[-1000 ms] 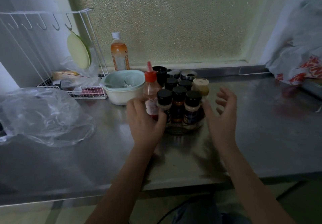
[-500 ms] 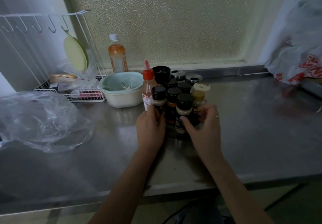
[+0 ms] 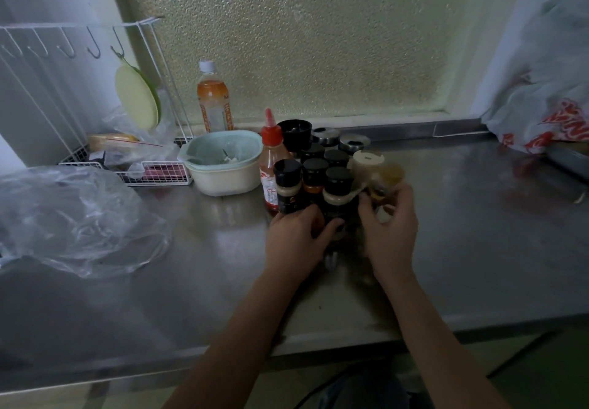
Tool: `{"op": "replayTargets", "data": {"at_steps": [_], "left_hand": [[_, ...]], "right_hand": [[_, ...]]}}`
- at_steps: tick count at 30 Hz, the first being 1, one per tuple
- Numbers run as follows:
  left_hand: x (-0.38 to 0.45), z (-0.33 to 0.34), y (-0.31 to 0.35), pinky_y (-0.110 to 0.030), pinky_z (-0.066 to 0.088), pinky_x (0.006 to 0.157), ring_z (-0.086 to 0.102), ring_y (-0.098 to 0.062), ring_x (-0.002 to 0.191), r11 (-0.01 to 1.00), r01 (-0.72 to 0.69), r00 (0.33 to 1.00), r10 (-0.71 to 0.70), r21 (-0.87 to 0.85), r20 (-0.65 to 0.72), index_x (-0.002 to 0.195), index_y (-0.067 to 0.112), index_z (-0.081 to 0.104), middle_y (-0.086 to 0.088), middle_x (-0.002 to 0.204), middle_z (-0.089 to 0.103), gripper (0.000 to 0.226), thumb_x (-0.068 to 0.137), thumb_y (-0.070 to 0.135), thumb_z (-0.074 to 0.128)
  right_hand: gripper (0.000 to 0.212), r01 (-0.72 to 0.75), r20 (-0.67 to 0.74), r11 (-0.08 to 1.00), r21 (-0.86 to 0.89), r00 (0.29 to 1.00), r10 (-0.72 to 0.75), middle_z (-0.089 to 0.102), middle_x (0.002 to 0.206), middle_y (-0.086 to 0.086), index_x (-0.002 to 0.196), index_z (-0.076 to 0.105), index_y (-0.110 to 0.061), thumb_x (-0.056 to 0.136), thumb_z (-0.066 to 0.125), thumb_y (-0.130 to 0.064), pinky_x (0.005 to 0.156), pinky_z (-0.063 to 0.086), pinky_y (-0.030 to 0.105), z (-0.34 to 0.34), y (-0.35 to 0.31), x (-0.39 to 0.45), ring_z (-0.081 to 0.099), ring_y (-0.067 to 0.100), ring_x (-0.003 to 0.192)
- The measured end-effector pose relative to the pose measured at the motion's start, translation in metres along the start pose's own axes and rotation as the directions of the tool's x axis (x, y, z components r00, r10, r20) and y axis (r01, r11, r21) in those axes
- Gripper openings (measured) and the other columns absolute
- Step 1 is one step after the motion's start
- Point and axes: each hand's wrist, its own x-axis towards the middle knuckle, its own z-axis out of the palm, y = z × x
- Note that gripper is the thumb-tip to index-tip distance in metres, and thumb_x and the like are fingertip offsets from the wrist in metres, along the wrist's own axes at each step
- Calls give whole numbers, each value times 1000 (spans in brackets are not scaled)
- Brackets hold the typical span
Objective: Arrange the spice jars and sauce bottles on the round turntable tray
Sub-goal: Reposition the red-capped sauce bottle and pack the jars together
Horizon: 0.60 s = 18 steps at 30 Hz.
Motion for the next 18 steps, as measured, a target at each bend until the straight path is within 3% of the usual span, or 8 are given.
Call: {"op": "replayTargets", "data": {"at_steps": [3,6,11,14,16,18], "left_hand": [[0,7,7,-26,37,53,60,-25,54,999,21,999,-19,-38,30,64,16,61,-3,55,63,45,83,50,40],[1,10,14,-28,43,57,63,-22,60,999,33,999,-32,-30,14,75,21,70,0,64,70,42,85,48,40],[3,13,19,-28,45,56,63,-20,60,997,55,998,-56,57,25,79,22,70,1,68,70,45,87,48,33],[2,7,18,-25,42,54,62,-19,64,1000,27,999,-27,5,19,86,21,68,-1,71,69,24,85,35,49],[-1,-3,16,-22,37,56,56,-16,71,1000,3,996,-5,-25,-84,87,16,65,-2,74,64,21,80,29,50],[-4,-13,15,-22,34,61,49,-13,78,989,98,960,-123,-112,-251,91,14,59,0,79,57,21,76,26,50]], "right_hand": [[29,0,-202,998,60,979,12,58,105,4,112,49,-16,87,63,-18,83,51,31,-7,-5,-1,59,23,96],[33,-27,-233,998,51,972,39,58,108,11,115,49,-9,88,63,-21,83,54,42,-13,0,-2,59,24,96],[36,33,-78,997,69,997,-28,60,108,10,113,51,-17,84,62,-33,85,55,41,-10,-6,-11,61,18,96],[44,90,23,995,48,996,-91,61,108,4,115,54,-13,82,64,-38,83,56,39,-8,-7,-14,61,11,98],[45,109,65,993,43,992,-111,56,107,-2,116,55,-10,80,68,-34,82,56,32,-6,-9,-14,57,-2,96],[39,91,114,996,22,989,-93,58,104,-2,112,58,-12,79,72,-28,81,56,32,-2,-10,-13,58,1,92]]}}
